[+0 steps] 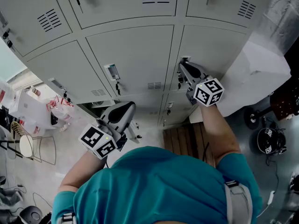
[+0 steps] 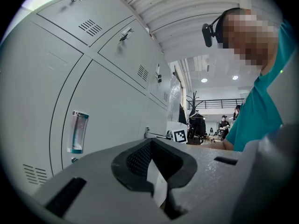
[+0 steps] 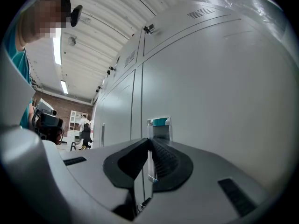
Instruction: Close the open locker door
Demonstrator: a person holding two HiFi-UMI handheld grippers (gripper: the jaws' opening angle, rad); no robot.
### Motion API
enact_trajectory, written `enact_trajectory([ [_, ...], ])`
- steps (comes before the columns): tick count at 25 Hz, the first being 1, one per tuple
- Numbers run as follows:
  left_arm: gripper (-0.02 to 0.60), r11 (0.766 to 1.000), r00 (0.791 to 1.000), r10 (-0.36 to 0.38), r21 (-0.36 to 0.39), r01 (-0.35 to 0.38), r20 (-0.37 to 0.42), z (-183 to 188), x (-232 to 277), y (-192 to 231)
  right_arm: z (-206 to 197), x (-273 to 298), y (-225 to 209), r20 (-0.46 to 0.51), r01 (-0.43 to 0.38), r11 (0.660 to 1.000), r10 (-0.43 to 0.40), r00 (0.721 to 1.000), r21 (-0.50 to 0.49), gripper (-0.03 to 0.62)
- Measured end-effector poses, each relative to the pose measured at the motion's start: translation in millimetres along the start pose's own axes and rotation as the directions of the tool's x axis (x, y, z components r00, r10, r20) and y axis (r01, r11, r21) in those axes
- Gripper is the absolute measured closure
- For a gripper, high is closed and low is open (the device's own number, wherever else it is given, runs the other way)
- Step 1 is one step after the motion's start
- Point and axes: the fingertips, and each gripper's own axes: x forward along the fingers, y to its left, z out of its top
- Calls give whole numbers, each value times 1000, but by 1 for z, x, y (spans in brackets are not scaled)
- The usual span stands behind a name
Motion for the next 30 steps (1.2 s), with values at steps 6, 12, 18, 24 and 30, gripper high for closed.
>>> enact_trajectory([
  [6,578,1000,1000,-9,1,9,0,2,4,-1,-1,0,0,-4,14,1000,-14,1000,6,566],
  [12,578,1000,1000,-16,-3,16,-6,0,5,-3,-1,0,1,-10,34,999,-34,999,5,563],
  [18,578,1000,1000,-20,-1,20,-8,0,5,-7,-2,-6,2,-27,49,999,-49,998,-6,563],
  [24,578,1000,1000,-25,0,25,-5,0,7,-9,-5,-17,0,-32,59,998,-59,998,4,563],
  [30,578,999,999,-32,1,32,-4,-1,11,-14,-10,-29,3,-40,59,998,-58,997,10,562],
])
